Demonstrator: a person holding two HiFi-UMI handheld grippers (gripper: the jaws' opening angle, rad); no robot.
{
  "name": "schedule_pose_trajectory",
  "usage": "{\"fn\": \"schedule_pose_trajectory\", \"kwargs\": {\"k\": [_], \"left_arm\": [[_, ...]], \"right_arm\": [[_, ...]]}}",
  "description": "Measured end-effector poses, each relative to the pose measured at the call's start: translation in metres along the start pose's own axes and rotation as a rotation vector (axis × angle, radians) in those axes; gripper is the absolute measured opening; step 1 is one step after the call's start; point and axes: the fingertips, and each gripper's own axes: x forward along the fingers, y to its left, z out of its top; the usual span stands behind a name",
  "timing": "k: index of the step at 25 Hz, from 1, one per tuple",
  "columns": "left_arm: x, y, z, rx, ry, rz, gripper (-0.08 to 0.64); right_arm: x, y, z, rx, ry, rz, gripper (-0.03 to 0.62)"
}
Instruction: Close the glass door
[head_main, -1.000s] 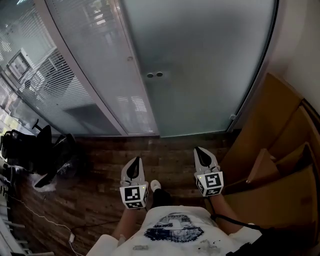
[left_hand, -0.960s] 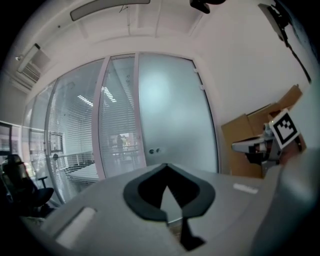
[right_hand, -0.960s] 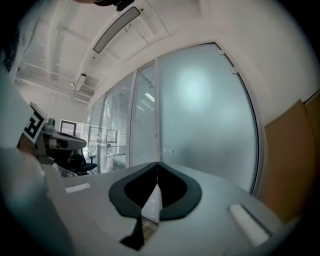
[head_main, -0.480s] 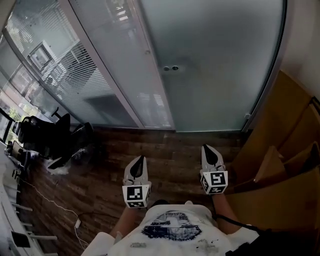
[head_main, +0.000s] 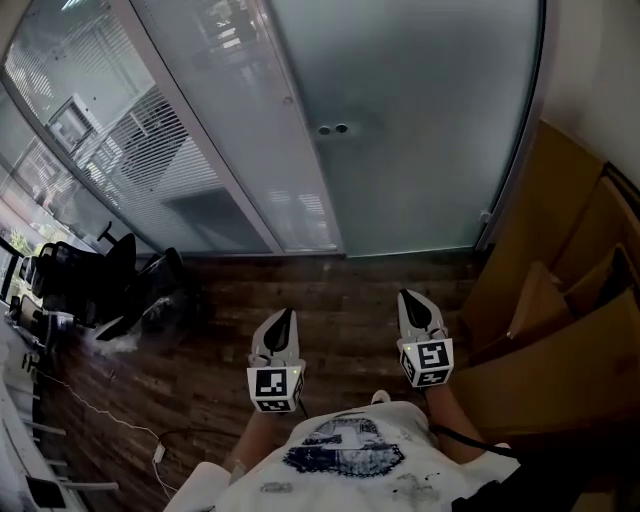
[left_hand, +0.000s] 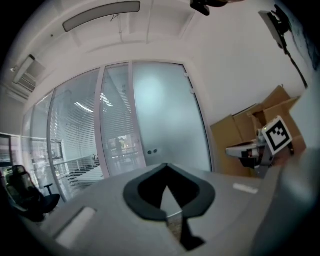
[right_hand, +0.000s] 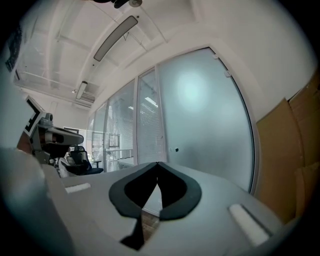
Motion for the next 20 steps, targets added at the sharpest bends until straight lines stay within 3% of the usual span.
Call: {"fn": "schedule_pose_trajectory", "kwargs": {"k": [6,13,20], "left_arm": [[-0.051,0.009,-0.017,-0.02,0.054,0.003,0.002],[-0.133,0.008,-0.059,-0.037,0.119,0.0,0.003],[-0.221,0.0,-0.063,-0.085,0.078,-0.009,0.003]], "right_arm": [[-0.034,0.045,0.004,-0.037,0.015,0.025,0.008],[-0.089,0.112,-0.017,-0.041,0.052,0.052,0.008],[-0.162,0.166,-0.021,-0.058,0.05,0.034,0.008]]}}
